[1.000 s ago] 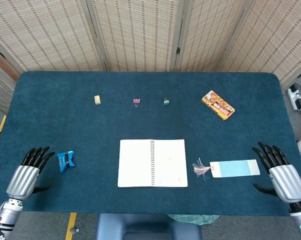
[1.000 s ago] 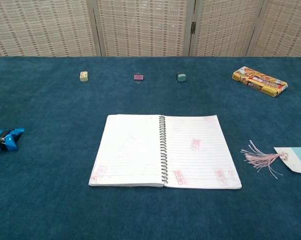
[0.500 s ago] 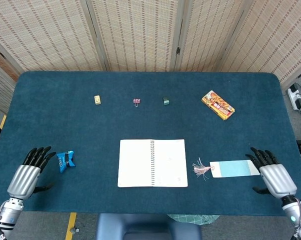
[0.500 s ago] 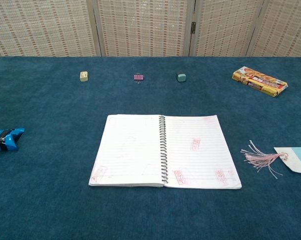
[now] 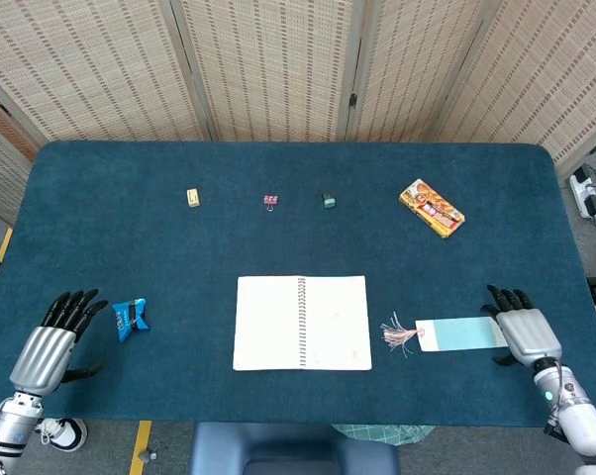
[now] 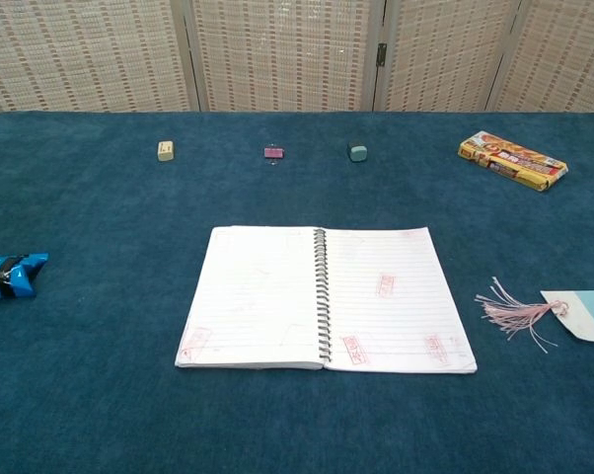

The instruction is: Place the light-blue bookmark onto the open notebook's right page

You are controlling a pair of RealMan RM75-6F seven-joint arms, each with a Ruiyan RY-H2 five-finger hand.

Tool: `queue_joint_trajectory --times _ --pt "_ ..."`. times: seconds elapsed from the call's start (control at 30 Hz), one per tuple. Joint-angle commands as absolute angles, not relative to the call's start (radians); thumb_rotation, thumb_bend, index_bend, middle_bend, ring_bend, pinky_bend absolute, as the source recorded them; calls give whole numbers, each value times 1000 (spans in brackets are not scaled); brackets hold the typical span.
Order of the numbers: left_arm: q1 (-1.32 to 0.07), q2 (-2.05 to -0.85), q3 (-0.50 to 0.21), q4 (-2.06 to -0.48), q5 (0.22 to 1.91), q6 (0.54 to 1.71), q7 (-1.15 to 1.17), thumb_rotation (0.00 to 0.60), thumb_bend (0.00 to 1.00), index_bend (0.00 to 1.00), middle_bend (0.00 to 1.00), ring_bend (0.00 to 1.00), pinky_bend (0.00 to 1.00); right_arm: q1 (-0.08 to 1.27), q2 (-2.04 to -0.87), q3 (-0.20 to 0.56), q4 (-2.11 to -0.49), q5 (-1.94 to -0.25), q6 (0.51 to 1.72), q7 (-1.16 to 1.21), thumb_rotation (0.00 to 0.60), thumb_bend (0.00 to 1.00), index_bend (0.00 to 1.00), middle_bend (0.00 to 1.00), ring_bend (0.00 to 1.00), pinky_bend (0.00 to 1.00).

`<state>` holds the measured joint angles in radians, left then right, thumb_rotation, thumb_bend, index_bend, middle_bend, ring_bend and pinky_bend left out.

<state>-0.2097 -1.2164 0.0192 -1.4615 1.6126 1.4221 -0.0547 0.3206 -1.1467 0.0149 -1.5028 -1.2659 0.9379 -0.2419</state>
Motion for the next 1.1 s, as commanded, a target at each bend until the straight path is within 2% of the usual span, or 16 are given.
queue_joint_trajectory --times 0.03,0.3,1.1 --pt "-209 -1216 18 -1461 1611 1422 -57 600 172 167 89 10 0 339 -1176 17 -1478 -1253 916 -247 600 92 280 0 0 0" --pt "-209 -1217 18 -1455 1616 1429 -66 600 220 167 77 12 0 366 -1224 15 -1439 -1230 880 -258 600 111 312 0 0 0" --pt "-202 -1213 14 -1455 1612 1439 -61 600 219 166 76 13 0 401 -1257 9 -1397 -1198 856 -251 600 132 334 0 0 0"
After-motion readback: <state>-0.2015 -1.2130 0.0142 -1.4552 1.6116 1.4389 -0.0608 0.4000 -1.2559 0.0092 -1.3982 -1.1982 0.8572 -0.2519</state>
